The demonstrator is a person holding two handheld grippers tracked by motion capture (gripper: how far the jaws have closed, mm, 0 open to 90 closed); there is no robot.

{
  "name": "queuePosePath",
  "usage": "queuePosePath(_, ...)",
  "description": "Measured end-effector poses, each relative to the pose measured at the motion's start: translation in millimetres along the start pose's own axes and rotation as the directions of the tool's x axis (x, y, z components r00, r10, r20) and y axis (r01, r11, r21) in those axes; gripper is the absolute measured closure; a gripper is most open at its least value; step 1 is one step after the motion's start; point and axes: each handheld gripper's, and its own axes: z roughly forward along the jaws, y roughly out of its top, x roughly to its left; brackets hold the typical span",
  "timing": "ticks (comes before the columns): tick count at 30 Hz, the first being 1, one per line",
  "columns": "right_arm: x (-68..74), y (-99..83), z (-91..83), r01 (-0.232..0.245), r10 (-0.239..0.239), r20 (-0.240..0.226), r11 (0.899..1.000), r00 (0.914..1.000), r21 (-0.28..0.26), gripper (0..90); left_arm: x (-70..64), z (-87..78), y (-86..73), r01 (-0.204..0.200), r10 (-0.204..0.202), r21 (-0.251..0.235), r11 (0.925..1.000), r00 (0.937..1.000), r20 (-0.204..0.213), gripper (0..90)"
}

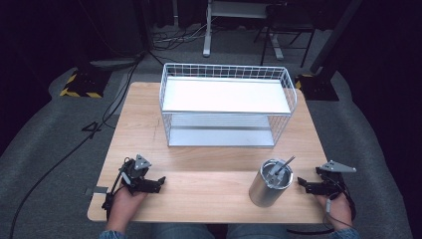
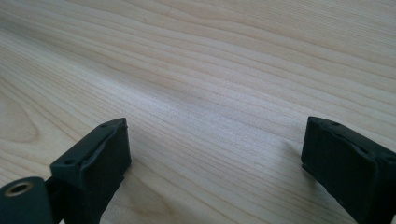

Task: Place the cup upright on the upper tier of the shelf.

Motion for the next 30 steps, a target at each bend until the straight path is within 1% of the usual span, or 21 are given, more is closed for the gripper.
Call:
queuePosePath(4,-0.1,0.0,0.0,0.002,-0.002,-0.002,1.0,1.0,0.0,8.1,-0.8,0.3,-0.4,0.007,-0.007,-0.005,1.0,1.0,-0.003,2.2)
queuePosePath(20,-0.2,0.2,0.0,0.002,-0.002,-0.002,1.0,1.0,0.001,8.2,-0.6,0.4,-0.2,0.005,-0.006,-0.004,1.0,1.0,-0.002,2.2)
queuePosePath(23,0.8,1.4,0.0,-0.013,0.013,0.002,1.0,0.9999,0.007,8.6,-0.3,0.4,0.0,0.001,-0.001,-0.004,1.0,1.0,-0.004,2.2)
queuePosePath(26,1.9,5.5,-3.6,-0.012,0.013,-0.02,0.999,0.9997,0.036,11.3,-0.3,0.5,0.2,0.002,-0.002,-0.005,1.0,1.0,-0.003,2.2)
queuePosePath(27,3.9,9.1,-8.8,-0.001,0.002,-0.023,0.999,0.9997,0.032,11.3,-0.3,0.7,0.2,0.004,-0.004,-0.005,1.0,1.0,-0.001,2.2)
queuePosePath(28,3.9,9.1,-8.8,-0.001,0.002,-0.023,0.999,0.9997,0.032,11.3,-0.2,0.7,0.3,0.003,-0.003,-0.005,1.0,1.0,-0.002,2.2)
queuePosePath(30,7.4,13.0,-15.3,0.009,-0.009,-0.026,1.0,0.9996,0.019,11.7,-0.2,0.8,0.4,0.003,-0.003,-0.005,1.0,1.0,-0.002,2.2)
